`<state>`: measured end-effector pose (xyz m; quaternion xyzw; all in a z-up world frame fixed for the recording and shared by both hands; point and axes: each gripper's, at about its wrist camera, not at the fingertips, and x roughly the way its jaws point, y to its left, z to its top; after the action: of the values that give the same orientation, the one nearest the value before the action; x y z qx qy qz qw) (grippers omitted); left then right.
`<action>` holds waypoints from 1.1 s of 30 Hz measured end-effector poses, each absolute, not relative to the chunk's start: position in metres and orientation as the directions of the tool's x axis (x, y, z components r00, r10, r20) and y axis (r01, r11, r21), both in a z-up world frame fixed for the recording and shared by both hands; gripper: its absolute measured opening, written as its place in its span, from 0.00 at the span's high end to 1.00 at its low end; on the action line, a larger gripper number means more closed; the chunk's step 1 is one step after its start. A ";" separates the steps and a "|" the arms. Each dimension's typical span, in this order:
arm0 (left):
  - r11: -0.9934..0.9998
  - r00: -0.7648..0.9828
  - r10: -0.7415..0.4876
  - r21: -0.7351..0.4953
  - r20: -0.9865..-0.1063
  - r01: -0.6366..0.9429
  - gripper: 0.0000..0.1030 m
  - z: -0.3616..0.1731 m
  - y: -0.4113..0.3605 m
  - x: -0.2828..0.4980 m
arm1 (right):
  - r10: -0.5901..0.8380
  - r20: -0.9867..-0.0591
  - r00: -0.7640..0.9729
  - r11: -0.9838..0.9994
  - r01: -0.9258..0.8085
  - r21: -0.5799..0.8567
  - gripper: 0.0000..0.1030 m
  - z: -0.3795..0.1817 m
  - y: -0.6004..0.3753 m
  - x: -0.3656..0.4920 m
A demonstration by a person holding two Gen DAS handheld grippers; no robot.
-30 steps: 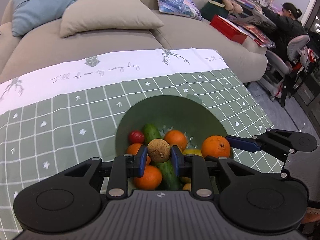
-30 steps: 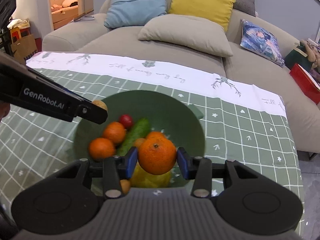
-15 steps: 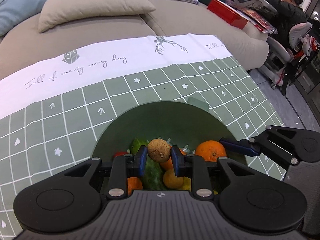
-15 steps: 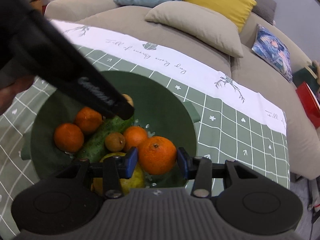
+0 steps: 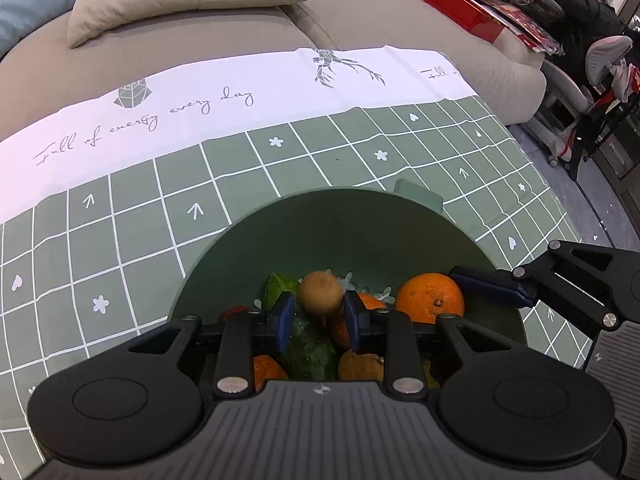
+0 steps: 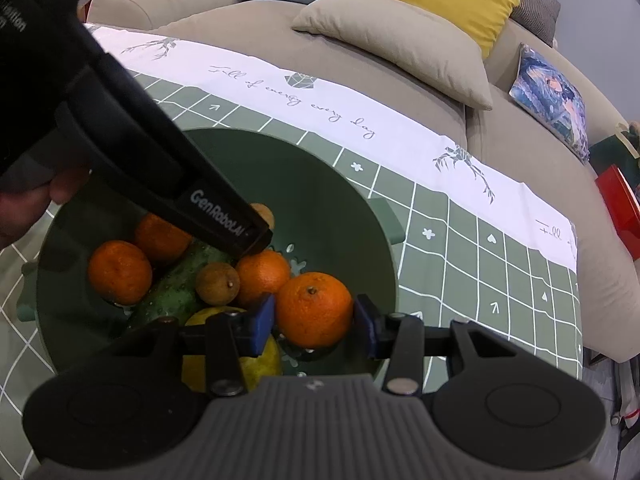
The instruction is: Organize fruits
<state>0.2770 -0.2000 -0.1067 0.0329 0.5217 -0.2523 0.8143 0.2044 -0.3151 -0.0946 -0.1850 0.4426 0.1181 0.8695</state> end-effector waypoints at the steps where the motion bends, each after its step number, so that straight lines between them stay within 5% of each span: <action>1: 0.871 0.326 -0.374 -0.209 -0.868 0.445 0.69 -0.107 -0.200 0.278 | 0.039 -0.814 0.579 0.903 -0.369 -0.219 0.61 -0.094 -0.314 0.205; 18: 0.877 0.441 -0.350 -0.123 -0.826 0.465 0.67 -0.039 -0.171 0.246 | 0.086 -0.798 0.596 0.942 -0.310 -0.131 0.60 -0.040 -0.308 0.201; 33: 0.944 0.686 -0.215 0.031 -0.695 0.328 0.58 0.048 -0.111 0.163 | 0.191 -0.713 0.675 0.964 -0.264 0.008 0.31 0.057 -0.274 0.148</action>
<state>0.1633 -0.1106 0.0484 0.0764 0.3675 -0.1484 0.9149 0.1475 -0.2738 0.0565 -0.0478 0.3837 0.1244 0.9138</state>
